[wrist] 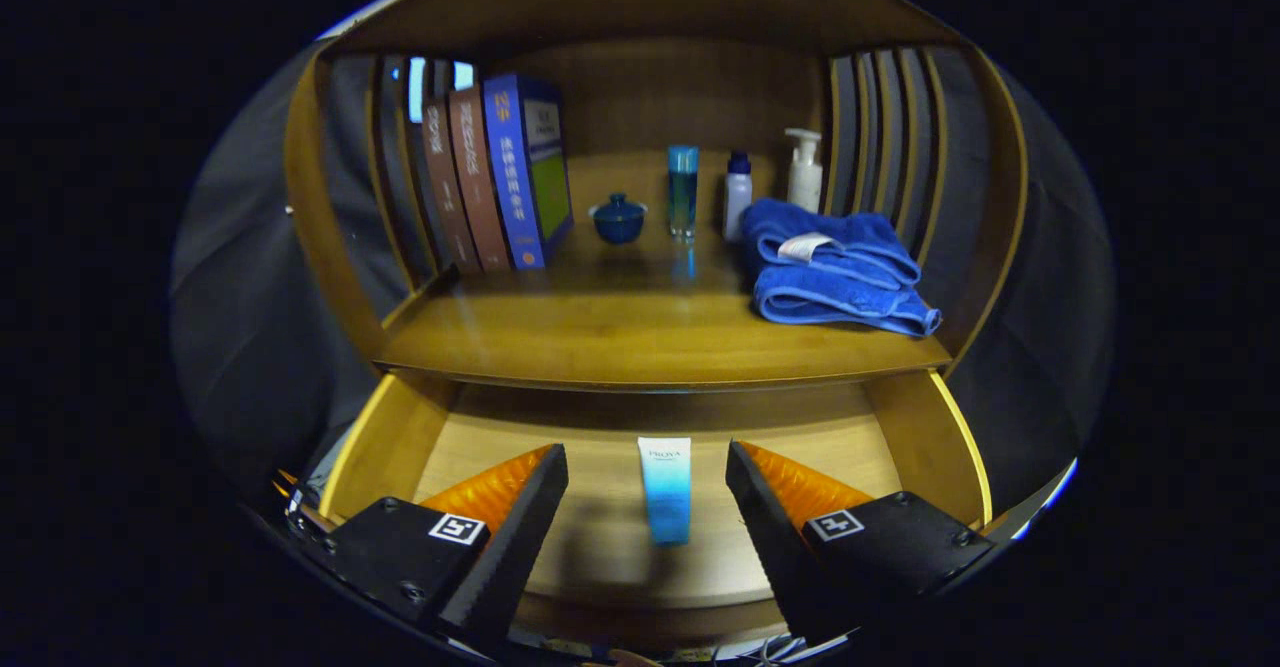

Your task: Pull open the drawer, take out the items inside it, and place them on the countertop above the cabinet.

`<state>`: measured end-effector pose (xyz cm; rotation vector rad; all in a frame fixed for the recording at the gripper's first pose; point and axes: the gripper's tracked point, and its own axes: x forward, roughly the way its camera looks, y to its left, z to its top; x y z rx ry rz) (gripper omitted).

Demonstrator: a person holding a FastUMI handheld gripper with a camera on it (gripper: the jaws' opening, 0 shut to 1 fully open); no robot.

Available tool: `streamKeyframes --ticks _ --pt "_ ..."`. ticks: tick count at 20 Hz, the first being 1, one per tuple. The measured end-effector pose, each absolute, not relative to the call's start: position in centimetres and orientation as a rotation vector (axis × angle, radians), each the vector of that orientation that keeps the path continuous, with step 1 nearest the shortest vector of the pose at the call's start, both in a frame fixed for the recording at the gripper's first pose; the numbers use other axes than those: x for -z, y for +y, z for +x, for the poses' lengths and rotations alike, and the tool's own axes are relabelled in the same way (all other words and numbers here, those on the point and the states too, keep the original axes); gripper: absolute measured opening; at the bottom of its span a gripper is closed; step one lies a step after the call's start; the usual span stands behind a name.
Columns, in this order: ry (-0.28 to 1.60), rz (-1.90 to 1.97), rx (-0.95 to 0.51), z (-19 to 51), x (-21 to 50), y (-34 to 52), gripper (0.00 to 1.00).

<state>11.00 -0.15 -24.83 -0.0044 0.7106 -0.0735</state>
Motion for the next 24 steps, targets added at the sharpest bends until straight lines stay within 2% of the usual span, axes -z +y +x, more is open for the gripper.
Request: streamKeyframes --ticks 8,15,21,24 --pt "1.074 -0.001 0.116 12.0 32.9 -1.6 1.00" --pt "1.260 0.020 0.168 11.5 35.1 -2.5 1.00" --pt "1.330 0.016 0.166 11.1 36.1 -2.2 0.99" --pt "1.359 0.009 0.176 12.0 36.7 -2.6 0.86"
